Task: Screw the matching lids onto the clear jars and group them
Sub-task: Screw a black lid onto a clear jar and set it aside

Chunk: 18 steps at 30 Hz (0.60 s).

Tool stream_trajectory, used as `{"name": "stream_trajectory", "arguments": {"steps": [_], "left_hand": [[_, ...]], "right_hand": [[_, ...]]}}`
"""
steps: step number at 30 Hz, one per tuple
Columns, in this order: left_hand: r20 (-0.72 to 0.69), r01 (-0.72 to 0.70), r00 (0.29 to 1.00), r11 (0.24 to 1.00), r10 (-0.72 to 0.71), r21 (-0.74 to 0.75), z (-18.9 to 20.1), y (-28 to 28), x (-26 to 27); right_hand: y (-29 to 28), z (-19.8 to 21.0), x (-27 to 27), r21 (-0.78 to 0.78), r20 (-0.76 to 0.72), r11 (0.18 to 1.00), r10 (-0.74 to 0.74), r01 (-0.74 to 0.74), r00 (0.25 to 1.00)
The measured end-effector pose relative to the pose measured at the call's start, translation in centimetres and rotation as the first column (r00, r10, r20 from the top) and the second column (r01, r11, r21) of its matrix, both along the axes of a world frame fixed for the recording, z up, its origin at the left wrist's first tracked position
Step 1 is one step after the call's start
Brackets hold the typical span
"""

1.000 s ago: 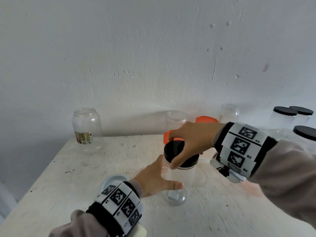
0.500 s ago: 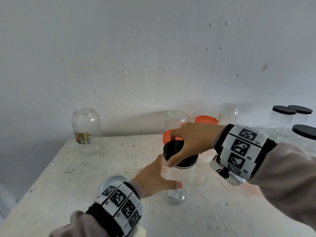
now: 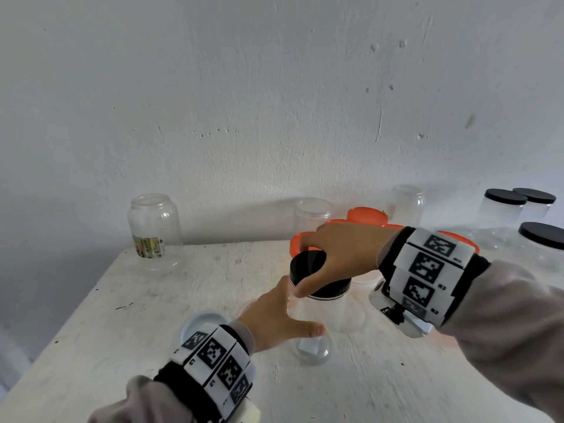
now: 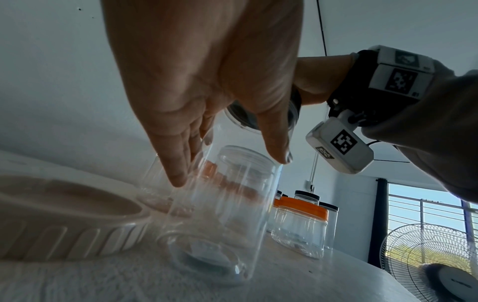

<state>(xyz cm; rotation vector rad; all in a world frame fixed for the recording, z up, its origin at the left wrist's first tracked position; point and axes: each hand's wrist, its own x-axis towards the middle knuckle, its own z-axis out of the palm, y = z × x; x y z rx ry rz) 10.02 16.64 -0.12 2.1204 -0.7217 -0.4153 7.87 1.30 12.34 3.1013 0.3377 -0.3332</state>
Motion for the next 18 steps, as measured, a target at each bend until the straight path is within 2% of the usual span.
{"name": "stream_trajectory", "arguments": {"steps": [2, 7, 9, 15, 18], "left_hand": [[0.004, 0.000, 1.000, 1.000, 0.000, 0.012, 0.1, 0.0, 0.0], [0.001, -0.008, 1.000, 1.000, 0.008, 0.002, 0.1, -0.1, -0.1], [0.000, -0.005, 1.000, 1.000, 0.005, 0.002, 0.0, -0.1, -0.1], [0.000, -0.013, 1.000, 1.000, 0.013, 0.010, 0.0, 0.0, -0.1], [0.002, -0.009, 1.000, 1.000, 0.009, 0.026, 0.0, 0.0, 0.0]], "right_hand": [[0.0, -0.1, 0.0, -0.017, 0.011, 1.000, -0.010, 0.010, 1.000], [-0.7, 1.1, -0.1, 0.033, -0.172, 0.996, 0.085, -0.081, 0.981], [-0.8, 1.2, 0.0, 0.040, -0.148, 0.994, 0.105, -0.100, 0.983], [0.0, -0.1, 0.0, -0.033, 0.005, 0.999, -0.009, 0.010, 1.000], [-0.1, 0.2, 0.1, -0.032, -0.063, 0.999, -0.015, 0.013, 0.998]]}}
